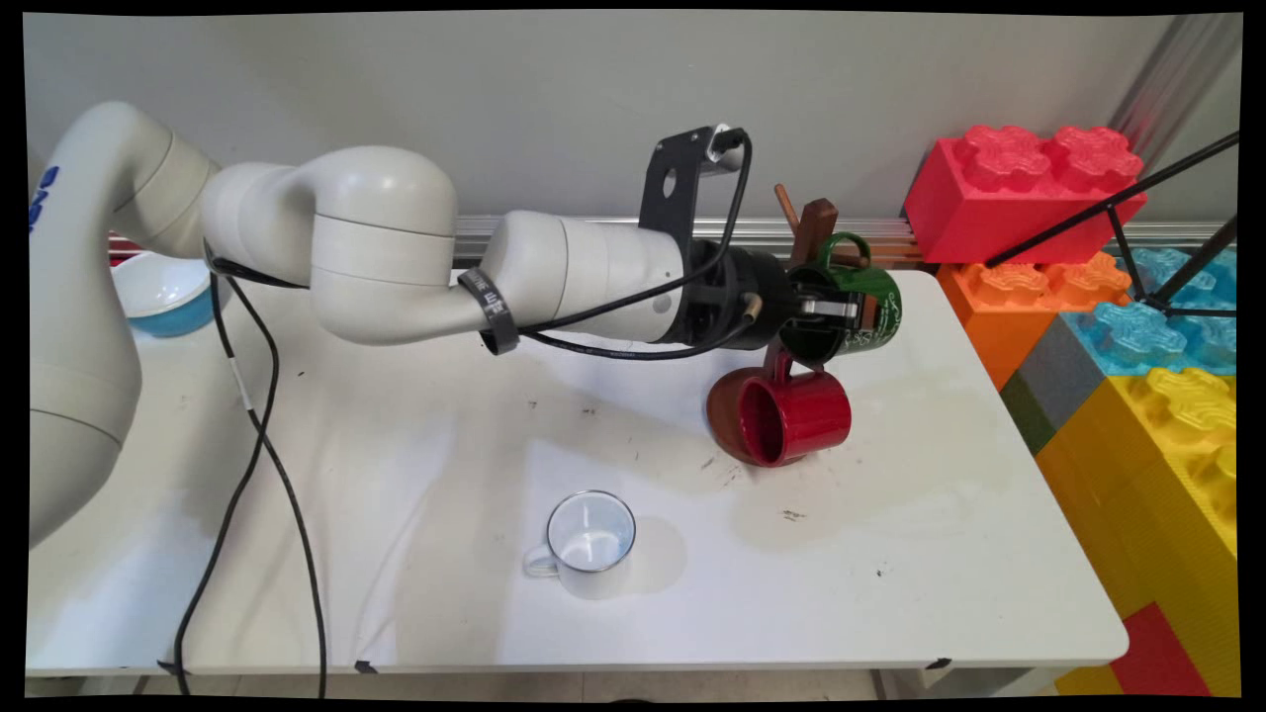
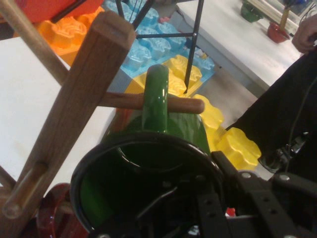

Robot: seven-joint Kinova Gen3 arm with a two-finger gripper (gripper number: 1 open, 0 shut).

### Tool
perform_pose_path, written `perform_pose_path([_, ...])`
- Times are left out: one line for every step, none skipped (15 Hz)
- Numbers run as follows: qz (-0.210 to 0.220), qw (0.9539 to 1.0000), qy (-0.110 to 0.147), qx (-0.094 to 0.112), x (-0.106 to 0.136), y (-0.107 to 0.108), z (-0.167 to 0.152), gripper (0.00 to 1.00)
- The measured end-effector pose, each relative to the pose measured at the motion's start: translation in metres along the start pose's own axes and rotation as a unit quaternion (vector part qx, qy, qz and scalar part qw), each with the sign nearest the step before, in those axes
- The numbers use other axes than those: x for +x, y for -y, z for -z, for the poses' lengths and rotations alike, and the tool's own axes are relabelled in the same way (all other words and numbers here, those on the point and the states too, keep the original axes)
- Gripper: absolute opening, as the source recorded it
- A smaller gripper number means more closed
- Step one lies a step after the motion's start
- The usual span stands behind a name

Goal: Place the picked object on the table

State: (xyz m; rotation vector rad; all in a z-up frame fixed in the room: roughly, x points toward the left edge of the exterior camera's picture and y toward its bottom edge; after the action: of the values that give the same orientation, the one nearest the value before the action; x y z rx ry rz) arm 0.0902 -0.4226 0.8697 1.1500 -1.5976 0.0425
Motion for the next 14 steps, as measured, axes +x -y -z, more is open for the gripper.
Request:
perform_pose_path([0.001,1.0,0.0,-0.002,0.0,-0.001,0.001,0.0])
perform_pose_path([0.002,1.0,0.0,-0.005,0.001,-0.002,0.003,0.0])
perform_pose_path([0.003,1.0,0.001,-0.009,0.001,-0.004,0.005,0.0])
perform_pose_path([0.004,0.9999,0.002,-0.013,0.0,-0.006,0.007,0.0])
perform_pose_path([0.006,0.9998,0.005,-0.018,-0.001,-0.009,0.009,0.0])
perform_pose_path([0.006,0.9997,0.007,-0.022,-0.002,-0.011,0.011,0.0])
perform_pose_path([0.006,0.9995,0.011,-0.027,-0.004,-0.015,0.014,0.0])
perform_pose_path([0.006,0.9994,0.013,-0.032,-0.005,-0.017,0.015,0.0])
perform_pose_path([0.006,0.9992,0.016,-0.037,-0.006,-0.021,0.018,0.0])
perform_pose_path([0.006,0.9988,0.019,-0.044,-0.008,-0.024,0.021,0.0])
perform_pose_path([0.006,0.9985,0.022,-0.049,-0.009,-0.028,0.023,0.0])
perform_pose_path([0.006,0.9982,0.025,-0.055,-0.01,-0.031,0.026,0.0])
perform_pose_path([0.006,0.998,0.026,-0.058,-0.011,-0.033,0.028,0.0])
perform_pose_path([0.006,0.9977,0.029,-0.062,-0.011,-0.035,0.031,0.0])
